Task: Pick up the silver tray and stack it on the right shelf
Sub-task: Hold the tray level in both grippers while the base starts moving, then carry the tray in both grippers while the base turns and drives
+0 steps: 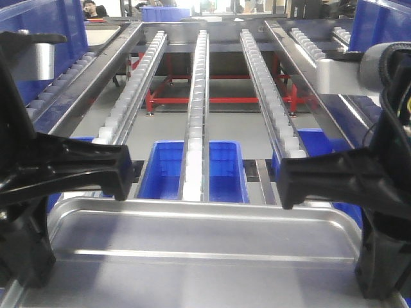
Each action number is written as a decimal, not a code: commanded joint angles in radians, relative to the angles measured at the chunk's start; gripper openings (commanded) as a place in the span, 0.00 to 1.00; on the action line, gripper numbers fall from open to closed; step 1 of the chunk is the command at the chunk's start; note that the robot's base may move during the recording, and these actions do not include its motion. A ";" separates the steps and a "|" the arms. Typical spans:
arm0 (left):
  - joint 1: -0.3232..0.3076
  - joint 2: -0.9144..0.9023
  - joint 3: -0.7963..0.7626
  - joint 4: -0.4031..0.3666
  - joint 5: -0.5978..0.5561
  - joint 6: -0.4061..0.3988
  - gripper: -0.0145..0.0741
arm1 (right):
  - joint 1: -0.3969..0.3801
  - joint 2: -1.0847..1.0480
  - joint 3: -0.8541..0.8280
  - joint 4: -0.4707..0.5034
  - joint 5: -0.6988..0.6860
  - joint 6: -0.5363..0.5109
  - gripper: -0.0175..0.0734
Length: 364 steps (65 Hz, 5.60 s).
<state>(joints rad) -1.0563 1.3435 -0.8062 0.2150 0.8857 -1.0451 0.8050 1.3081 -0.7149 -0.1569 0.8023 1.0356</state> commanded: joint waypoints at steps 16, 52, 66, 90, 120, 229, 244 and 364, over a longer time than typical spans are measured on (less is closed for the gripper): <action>-0.010 -0.031 -0.018 0.016 0.029 0.014 0.05 | -0.004 -0.021 -0.030 -0.042 -0.005 -0.001 0.27; -0.010 -0.031 -0.018 0.016 0.029 0.014 0.05 | -0.004 -0.021 -0.030 -0.042 -0.005 -0.001 0.27; -0.010 -0.031 -0.018 0.016 0.029 0.014 0.05 | -0.004 -0.021 -0.030 -0.042 -0.005 -0.001 0.27; -0.010 -0.031 -0.018 0.016 0.029 0.014 0.05 | -0.004 -0.021 -0.030 -0.042 -0.005 -0.001 0.27; -0.010 -0.031 -0.018 0.014 0.029 0.014 0.05 | -0.004 -0.021 -0.030 -0.042 -0.005 -0.001 0.27; -0.010 -0.031 -0.018 0.014 0.029 0.014 0.05 | -0.004 -0.021 -0.030 -0.042 -0.005 -0.001 0.27; -0.010 -0.031 -0.018 0.014 0.029 0.014 0.05 | -0.004 -0.021 -0.030 -0.042 -0.005 -0.001 0.27; -0.010 -0.031 -0.018 0.016 0.038 0.014 0.05 | -0.005 -0.021 -0.030 -0.042 -0.004 -0.001 0.27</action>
<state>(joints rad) -1.0563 1.3419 -0.8062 0.2150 0.8857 -1.0451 0.8050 1.3081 -0.7149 -0.1569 0.8043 1.0356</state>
